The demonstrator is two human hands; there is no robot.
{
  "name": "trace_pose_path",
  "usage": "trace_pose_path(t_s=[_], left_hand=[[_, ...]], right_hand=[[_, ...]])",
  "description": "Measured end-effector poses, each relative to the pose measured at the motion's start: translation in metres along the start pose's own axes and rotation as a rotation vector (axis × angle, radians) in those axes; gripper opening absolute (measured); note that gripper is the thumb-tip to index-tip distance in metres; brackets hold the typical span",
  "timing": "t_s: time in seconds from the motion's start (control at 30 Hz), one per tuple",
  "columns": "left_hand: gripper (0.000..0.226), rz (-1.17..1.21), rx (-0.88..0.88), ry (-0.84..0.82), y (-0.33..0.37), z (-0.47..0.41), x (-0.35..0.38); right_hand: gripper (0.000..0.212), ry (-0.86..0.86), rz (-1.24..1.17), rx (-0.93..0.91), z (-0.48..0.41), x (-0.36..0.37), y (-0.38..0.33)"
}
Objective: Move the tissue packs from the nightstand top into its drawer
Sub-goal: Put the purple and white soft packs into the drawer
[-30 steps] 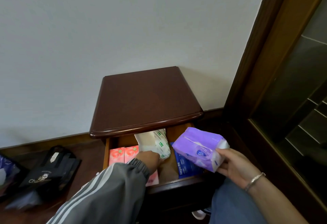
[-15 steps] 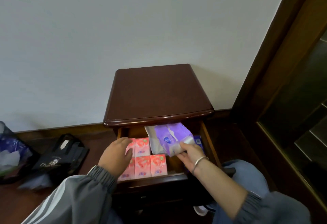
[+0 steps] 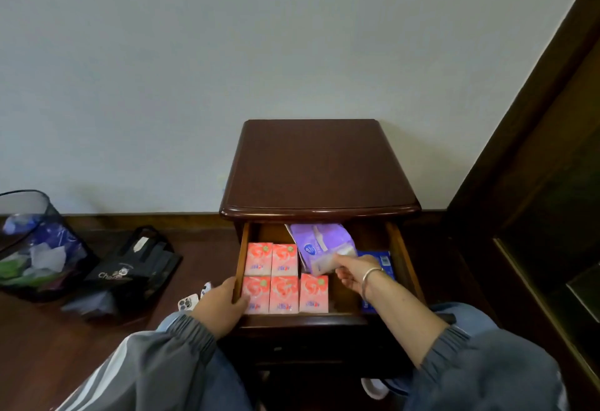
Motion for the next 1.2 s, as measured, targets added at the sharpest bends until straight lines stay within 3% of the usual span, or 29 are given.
trace_pose_path(t_s=[0.27, 0.47, 0.67, 0.87, 0.97, 1.07, 1.13, 1.2], left_hand=[[0.042, -0.014, 0.034, 0.008, 0.003, 0.002, 0.001], [0.051, -0.067, 0.038, 0.005, 0.000, 0.001, 0.010], [0.055, -0.076, 0.035, -0.007, -0.003, 0.000, 0.012], [0.069, 0.022, 0.059, -0.029, -0.002, 0.005, 0.010], [0.099, 0.273, 0.165, -0.217, 0.010, 0.016, 0.010], [0.138, 0.002, 0.264, -0.233, 0.005, 0.020, 0.008], [0.143, -0.283, 0.317, -0.079, 0.004, 0.014, -0.003], [0.146, -0.400, 0.359, 0.021, 0.009, 0.011, -0.014]], right_hand=[[0.044, -0.034, 0.669, -0.115, 0.006, 0.002, -0.013], [0.048, 0.136, 0.576, -0.301, -0.006, -0.026, -0.029], [0.033, -0.091, 0.458, -0.276, 0.008, 0.007, -0.018], [0.060, -0.171, 0.493, -0.415, 0.021, -0.018, -0.025], [0.085, -0.244, 0.705, -0.621, 0.041, -0.049, -0.024], [0.126, -0.248, 1.221, -0.830, 0.053, -0.081, -0.002], [0.135, -0.174, 1.438, -0.852, 0.049, -0.100, 0.011], [0.133, -0.024, 1.482, -0.860, 0.044, -0.113, 0.006]])
Point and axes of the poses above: each hand's wrist, its own z-axis away from the middle knuckle, its own x-axis out of the palm, y = z × x, the point moved 10 cm from there along -z, towards the middle knuckle, and after that the axes turned 10 degrees about y, right-handed, at the moved point
